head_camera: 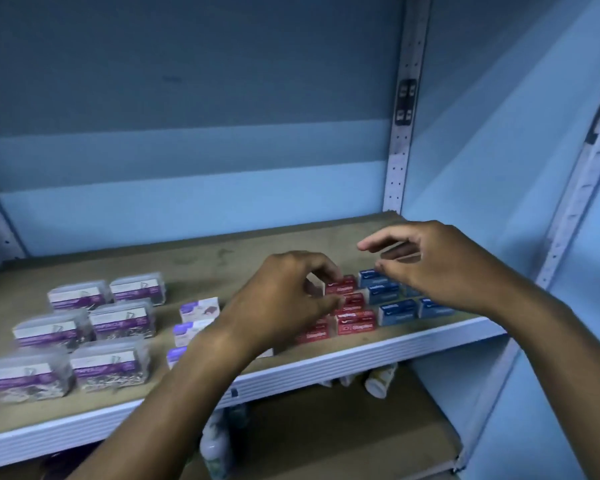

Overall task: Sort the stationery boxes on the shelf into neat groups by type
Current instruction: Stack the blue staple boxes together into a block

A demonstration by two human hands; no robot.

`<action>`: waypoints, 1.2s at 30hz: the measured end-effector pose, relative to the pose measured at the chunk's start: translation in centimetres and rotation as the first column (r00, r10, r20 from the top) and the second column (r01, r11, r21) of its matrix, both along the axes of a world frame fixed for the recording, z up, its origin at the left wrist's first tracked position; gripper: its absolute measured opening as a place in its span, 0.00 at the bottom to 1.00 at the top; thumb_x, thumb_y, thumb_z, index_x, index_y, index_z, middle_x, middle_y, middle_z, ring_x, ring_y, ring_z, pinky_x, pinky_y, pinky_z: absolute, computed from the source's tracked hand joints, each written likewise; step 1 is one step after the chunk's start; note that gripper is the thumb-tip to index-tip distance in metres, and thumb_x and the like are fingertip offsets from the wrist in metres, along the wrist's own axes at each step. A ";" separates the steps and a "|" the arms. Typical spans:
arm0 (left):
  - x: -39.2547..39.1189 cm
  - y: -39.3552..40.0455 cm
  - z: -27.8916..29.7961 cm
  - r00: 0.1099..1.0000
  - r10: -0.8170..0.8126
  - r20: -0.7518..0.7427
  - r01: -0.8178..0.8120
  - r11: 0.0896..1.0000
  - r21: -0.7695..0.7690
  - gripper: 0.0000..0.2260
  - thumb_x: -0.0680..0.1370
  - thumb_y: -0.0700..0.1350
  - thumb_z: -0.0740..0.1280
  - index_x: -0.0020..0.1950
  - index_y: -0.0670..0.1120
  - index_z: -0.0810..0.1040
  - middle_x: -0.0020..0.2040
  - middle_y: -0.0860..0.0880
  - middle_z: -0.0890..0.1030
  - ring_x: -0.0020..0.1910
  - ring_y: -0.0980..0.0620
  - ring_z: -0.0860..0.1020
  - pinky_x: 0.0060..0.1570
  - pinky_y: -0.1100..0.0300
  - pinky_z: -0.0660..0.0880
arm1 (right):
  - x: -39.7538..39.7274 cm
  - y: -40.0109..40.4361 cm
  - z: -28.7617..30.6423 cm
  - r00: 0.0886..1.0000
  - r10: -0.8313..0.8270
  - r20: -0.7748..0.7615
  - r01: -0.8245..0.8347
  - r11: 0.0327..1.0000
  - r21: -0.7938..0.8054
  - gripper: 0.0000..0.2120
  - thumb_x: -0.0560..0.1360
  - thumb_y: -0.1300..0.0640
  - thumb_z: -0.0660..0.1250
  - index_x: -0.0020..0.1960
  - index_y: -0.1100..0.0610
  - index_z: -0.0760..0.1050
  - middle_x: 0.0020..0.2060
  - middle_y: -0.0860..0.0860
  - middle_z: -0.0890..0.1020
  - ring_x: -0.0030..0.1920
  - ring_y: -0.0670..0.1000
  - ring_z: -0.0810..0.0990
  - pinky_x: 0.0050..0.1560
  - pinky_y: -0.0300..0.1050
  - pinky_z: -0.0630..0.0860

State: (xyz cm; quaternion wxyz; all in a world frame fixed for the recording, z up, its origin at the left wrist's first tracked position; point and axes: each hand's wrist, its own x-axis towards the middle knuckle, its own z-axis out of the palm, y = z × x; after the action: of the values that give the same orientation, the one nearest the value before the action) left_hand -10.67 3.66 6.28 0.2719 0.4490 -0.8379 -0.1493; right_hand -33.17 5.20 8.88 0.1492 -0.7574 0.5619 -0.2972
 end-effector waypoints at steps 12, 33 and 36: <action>-8.2 -2.2 -2.8 0.987 -0.145 0.076 0.153 0.981 -0.119 0.12 0.72 0.52 0.75 0.54 0.57 0.81 0.49 0.60 0.79 0.44 0.63 0.76 0.44 0.68 0.74 | -7.3 0.5 -3.5 0.993 -0.113 -0.044 0.116 0.992 0.048 0.14 0.75 0.58 0.71 0.55 0.41 0.83 0.50 0.36 0.82 0.50 0.35 0.79 0.50 0.29 0.73; -10.4 -2.6 -3.3 0.978 -0.104 0.183 0.122 0.988 -0.092 0.15 0.72 0.48 0.76 0.58 0.54 0.83 0.54 0.56 0.84 0.49 0.60 0.80 0.54 0.59 0.79 | -8.7 -1.2 -6.6 0.985 -0.080 -0.155 0.088 0.995 0.042 0.13 0.73 0.58 0.75 0.55 0.45 0.85 0.47 0.39 0.83 0.41 0.31 0.75 0.43 0.21 0.67; -10.5 -2.4 -3.4 0.980 -0.100 0.174 0.118 0.988 -0.102 0.15 0.72 0.47 0.75 0.58 0.54 0.83 0.54 0.56 0.84 0.49 0.60 0.80 0.54 0.60 0.78 | -8.6 -1.1 -6.6 0.985 -0.080 -0.154 0.087 0.995 0.044 0.13 0.73 0.58 0.75 0.56 0.45 0.85 0.47 0.40 0.83 0.40 0.32 0.74 0.42 0.21 0.66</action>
State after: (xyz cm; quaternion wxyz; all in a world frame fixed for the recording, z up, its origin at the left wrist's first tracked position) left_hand -21.22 1.21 2.89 0.2163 0.3975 -0.8883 -0.0786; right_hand -41.79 4.12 2.31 0.1122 -0.7498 0.6101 -0.2302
